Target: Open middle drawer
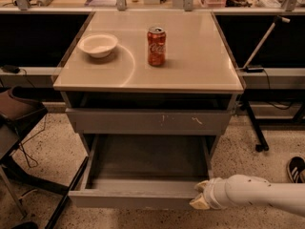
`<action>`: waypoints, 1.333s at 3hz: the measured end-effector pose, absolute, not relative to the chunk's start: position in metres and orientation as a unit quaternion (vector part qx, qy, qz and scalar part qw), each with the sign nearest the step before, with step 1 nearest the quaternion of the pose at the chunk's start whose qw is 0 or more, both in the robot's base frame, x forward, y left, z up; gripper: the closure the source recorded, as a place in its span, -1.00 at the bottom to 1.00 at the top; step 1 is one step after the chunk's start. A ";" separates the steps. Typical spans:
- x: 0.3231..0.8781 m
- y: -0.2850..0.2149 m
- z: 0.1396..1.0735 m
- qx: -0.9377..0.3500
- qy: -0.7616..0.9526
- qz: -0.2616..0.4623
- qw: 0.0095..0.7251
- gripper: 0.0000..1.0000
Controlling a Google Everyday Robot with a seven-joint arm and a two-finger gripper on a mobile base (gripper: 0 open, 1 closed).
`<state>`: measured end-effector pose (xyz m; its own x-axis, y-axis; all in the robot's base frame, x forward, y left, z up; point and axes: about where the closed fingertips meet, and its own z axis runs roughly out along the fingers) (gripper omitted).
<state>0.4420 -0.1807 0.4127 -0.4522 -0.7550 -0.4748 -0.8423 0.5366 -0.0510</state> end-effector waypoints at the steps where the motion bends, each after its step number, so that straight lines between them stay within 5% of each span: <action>1: 0.441 -0.181 0.414 -0.474 0.846 0.094 0.225 1.00; 4: 0.409 -0.182 0.409 -0.502 0.836 0.099 0.199 1.00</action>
Offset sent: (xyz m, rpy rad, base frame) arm -0.1387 -0.0604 -0.0489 -0.2323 0.1349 0.2319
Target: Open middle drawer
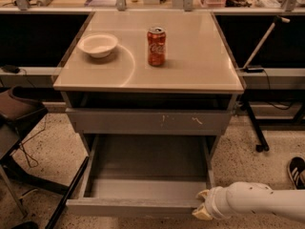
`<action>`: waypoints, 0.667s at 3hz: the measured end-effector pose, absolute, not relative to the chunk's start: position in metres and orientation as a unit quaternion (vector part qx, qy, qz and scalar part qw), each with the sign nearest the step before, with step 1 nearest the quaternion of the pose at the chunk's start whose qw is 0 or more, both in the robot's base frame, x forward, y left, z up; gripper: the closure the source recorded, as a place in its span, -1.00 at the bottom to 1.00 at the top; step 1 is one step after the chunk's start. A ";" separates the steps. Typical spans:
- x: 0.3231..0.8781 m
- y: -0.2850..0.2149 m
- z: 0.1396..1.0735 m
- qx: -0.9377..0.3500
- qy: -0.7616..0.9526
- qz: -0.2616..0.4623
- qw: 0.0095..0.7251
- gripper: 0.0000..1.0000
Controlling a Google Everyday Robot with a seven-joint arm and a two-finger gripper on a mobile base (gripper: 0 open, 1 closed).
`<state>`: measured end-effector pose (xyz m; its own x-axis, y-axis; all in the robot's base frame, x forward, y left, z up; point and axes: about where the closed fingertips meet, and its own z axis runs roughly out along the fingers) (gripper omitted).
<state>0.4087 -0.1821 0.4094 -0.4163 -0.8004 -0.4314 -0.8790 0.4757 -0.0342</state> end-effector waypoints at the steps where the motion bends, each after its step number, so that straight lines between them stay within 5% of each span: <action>1: 0.395 -0.178 0.406 -0.511 0.831 0.108 0.192 1.00; 2: 0.380 -0.173 0.405 -0.520 0.825 0.118 0.186 1.00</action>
Offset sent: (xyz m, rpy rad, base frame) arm -0.3832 -0.0868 -0.1277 0.0355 0.4267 0.0528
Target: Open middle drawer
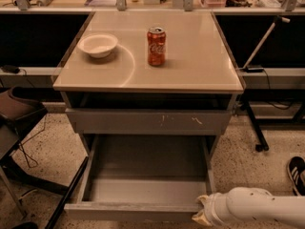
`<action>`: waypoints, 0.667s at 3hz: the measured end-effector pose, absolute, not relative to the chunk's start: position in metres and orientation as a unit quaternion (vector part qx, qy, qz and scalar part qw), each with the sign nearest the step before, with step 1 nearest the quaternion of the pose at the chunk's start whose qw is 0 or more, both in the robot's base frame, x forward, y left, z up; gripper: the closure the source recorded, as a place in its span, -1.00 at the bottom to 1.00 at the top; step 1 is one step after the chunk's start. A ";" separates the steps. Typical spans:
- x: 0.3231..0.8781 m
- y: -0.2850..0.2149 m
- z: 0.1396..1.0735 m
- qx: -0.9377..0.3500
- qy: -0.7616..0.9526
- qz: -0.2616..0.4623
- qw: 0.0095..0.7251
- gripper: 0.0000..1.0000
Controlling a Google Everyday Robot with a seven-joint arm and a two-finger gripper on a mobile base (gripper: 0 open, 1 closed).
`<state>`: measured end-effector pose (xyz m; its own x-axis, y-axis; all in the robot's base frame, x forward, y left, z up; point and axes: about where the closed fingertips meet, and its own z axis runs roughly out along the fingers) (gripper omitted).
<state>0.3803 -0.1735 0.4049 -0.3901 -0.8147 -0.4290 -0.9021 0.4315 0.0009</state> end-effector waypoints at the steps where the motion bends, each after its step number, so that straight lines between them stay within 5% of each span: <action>1: 0.380 -0.173 0.408 -0.520 0.825 0.118 0.186 1.00; 2: 0.380 -0.173 0.408 -0.520 0.825 0.118 0.186 0.62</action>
Offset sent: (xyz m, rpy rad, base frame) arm 0.0001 0.0001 0.0026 0.0000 0.0000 0.0000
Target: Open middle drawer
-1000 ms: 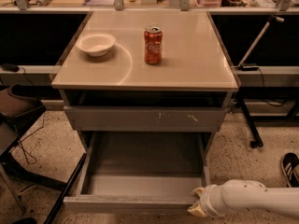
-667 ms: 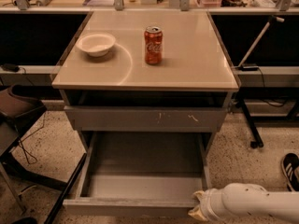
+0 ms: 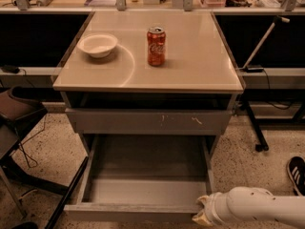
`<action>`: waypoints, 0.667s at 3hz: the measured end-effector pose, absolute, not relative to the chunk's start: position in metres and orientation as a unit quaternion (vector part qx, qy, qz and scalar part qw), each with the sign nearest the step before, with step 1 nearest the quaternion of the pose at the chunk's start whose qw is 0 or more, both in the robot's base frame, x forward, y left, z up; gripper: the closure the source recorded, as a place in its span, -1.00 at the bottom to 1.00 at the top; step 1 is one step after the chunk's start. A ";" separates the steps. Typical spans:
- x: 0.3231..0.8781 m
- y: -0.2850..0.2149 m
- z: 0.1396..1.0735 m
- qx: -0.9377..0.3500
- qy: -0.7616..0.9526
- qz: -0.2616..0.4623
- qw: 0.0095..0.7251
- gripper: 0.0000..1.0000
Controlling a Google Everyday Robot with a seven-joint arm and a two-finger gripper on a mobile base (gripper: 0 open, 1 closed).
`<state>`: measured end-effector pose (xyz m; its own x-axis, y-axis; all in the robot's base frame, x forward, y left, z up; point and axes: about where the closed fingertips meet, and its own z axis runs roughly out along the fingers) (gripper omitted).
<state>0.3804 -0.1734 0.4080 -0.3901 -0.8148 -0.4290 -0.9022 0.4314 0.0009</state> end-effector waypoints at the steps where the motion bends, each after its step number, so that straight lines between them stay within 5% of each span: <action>1: 0.380 -0.173 0.408 -0.520 0.825 0.118 0.186 0.16; 2: 0.380 -0.173 0.408 -0.520 0.825 0.118 0.186 -0.31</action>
Offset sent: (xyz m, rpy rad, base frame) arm 0.0000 0.0000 0.0000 0.0000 0.0000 0.0000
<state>0.3803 -0.1734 0.4079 -0.3900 -0.8148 -0.4290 -0.9022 0.4314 0.0010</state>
